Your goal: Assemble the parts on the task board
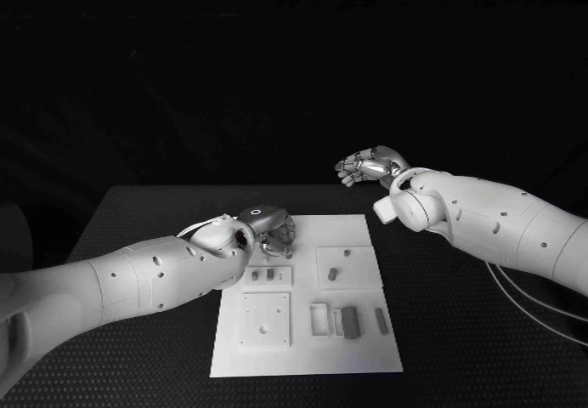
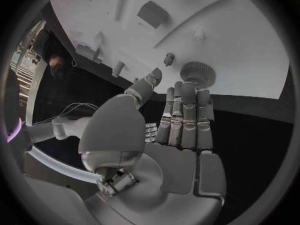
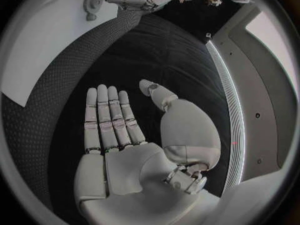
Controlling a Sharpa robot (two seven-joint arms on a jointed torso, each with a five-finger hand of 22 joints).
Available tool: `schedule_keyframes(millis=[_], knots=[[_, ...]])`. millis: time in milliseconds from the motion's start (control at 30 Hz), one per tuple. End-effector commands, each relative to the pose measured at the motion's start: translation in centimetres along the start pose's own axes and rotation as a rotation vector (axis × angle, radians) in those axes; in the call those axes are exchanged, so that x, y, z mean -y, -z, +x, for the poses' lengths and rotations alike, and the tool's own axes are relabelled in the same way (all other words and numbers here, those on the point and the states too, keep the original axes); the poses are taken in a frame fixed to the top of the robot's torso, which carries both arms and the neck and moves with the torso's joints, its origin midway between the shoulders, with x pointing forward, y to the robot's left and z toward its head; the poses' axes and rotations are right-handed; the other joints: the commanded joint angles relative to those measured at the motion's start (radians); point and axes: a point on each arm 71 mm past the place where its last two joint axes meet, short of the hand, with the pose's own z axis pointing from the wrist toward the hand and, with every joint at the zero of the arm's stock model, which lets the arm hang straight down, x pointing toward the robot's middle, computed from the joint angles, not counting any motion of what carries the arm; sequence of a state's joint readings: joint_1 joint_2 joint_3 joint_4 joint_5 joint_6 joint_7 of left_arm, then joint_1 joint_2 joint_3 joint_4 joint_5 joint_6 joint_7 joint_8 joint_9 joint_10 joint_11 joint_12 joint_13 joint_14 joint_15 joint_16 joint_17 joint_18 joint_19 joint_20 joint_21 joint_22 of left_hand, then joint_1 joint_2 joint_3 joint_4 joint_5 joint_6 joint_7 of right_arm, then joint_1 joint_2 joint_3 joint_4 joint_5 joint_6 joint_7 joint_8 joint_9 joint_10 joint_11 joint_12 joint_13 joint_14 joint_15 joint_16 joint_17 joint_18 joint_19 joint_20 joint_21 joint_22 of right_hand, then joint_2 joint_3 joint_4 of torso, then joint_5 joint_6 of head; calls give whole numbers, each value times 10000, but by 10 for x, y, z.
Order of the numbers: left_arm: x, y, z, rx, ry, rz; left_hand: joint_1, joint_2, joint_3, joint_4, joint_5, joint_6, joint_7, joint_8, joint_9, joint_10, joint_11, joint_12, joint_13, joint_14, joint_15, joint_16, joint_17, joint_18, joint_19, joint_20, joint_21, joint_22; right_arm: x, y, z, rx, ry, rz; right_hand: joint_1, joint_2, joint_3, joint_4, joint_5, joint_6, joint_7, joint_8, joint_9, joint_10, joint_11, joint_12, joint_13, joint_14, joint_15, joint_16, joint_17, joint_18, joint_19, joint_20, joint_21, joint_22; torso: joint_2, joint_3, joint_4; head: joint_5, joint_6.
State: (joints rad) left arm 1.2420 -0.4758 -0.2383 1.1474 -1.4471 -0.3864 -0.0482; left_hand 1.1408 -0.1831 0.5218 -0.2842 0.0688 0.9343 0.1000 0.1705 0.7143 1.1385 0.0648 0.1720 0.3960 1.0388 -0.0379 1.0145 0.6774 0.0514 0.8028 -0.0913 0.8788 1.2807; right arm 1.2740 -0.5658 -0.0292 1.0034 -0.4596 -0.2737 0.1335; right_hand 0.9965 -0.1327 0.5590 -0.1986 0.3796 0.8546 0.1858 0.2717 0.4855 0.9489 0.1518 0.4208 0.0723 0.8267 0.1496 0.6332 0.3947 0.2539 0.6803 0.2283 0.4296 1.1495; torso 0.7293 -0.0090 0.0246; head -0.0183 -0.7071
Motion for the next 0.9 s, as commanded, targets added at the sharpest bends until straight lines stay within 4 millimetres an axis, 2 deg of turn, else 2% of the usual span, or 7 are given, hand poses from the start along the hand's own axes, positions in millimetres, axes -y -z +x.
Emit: schedule_keyframes(millis=[33, 100, 200, 767, 900], knots=[[4, -1, 4, -383, -547, 331, -71, 3, -66, 8, -12, 70, 31, -45, -19, 69, 13, -46, -16, 74, -10, 79, 32, -19, 58, -438, 42, 23, -1, 0, 2, -185, 36, -73, -72, 8, -61, -26, 47, 5, 31, -41, -13, -12, 73, -53, -10, -87, -11, -67, 16, 78, -37, 8, -49, 15, -7, 0, -3, -33, -24], [5, -1, 6, -479, -591, 331, 22, 170, -122, -4, 261, 170, 141, -16, -71, 241, -40, -77, -35, 559, -122, 786, 356, 41, 300, -532, 233, 148, -1, 0, 2, -185, 36, -72, -71, 8, -61, -26, 47, 5, 31, -41, -13, -12, 73, -53, -10, -87, -11, -68, 16, 78, -37, 8, -50, 16, -1, 0, -1, -36, -34], [6, -1, 7, -634, -608, 357, 71, 218, -167, -8, 363, 237, 144, -7, -141, 354, -70, -160, -73, 576, -145, 1080, 463, 60, 378, -567, 310, 244, -1, 0, 3, -192, 37, -78, -71, 8, -61, -27, 46, 5, 31, -40, -13, -12, 73, -53, -10, -87, -11, -68, 16, 77, -37, 8, -51, 17, 0, 0, 13, -59, -46], [8, -4, 14, -991, -1062, 164, -97, 367, -241, 55, 346, 290, 146, -15, -265, 432, -76, -351, -154, 588, -152, 1393, 483, 68, 419, -584, 350, 359, -1, 1, 2, -204, 52, -68, -70, 11, -63, -28, 45, 8, 34, -37, -13, -10, 73, -52, -10, -86, -10, -68, 18, 77, -35, 12, -57, 25, -19, 4, 33, -74, -78], [9, -4, 15, -1001, -1058, 183, -115, 412, -235, 63, 349, 294, 157, -18, -285, 435, -70, -383, -168, 576, -146, 1427, 476, 65, 399, -579, 339, 371, 0, 1, 1, -171, 61, -62, -70, 10, -65, -29, 45, 9, 35, -36, -13, -9, 72, -52, -10, -86, -9, -68, 19, 77, -34, 12, -59, 27, -23, 6, 18, -74, -79]])
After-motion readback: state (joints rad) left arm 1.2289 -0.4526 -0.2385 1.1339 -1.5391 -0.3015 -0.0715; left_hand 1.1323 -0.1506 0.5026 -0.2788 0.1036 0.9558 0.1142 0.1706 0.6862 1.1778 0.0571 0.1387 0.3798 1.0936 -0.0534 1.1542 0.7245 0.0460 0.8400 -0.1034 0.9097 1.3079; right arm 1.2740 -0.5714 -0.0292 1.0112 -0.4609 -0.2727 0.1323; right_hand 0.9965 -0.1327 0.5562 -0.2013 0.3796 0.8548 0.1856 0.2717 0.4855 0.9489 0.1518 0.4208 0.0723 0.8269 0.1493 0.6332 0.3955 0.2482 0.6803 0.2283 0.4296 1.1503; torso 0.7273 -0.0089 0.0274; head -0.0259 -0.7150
